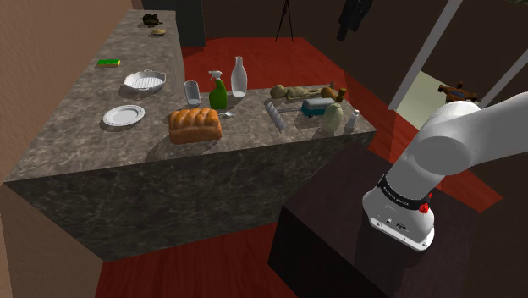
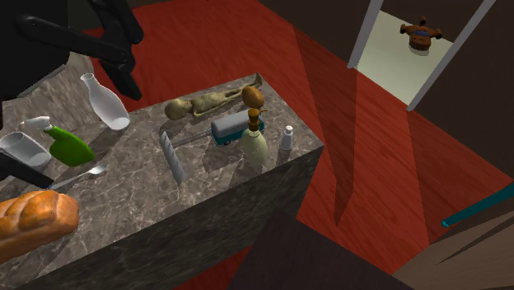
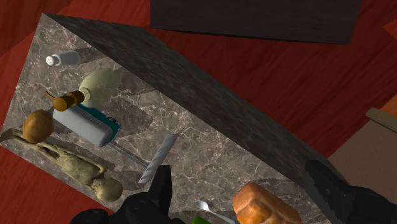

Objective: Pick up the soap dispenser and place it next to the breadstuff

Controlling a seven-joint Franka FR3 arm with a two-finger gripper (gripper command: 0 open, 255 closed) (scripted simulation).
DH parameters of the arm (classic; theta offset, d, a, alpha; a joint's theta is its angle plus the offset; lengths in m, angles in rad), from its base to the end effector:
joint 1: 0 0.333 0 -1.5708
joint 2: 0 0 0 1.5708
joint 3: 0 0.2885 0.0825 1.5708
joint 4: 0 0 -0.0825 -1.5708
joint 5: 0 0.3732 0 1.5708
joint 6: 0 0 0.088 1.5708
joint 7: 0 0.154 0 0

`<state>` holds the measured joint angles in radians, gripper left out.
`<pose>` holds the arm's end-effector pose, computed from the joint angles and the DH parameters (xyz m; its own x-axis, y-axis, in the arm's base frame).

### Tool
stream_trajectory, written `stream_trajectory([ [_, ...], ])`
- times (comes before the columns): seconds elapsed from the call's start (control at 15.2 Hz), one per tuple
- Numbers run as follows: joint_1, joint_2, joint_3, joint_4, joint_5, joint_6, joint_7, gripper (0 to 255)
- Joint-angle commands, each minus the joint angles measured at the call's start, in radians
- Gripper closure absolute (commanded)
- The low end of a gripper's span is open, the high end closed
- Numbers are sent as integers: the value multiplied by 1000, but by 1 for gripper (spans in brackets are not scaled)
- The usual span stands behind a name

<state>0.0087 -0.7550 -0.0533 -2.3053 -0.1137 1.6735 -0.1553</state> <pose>0.3393 -0.0344 0.5477 0.9853 0.1317 0.1085 0.1216 -0.9880 0.0950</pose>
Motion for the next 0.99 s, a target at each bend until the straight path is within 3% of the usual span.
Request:
stream_trajectory([
  [0.0, 0, 0, 0, 0, 0, 0, 0, 0],
  [0.92, -112, 147, -250, -217, -67, 452, -86, 0],
])
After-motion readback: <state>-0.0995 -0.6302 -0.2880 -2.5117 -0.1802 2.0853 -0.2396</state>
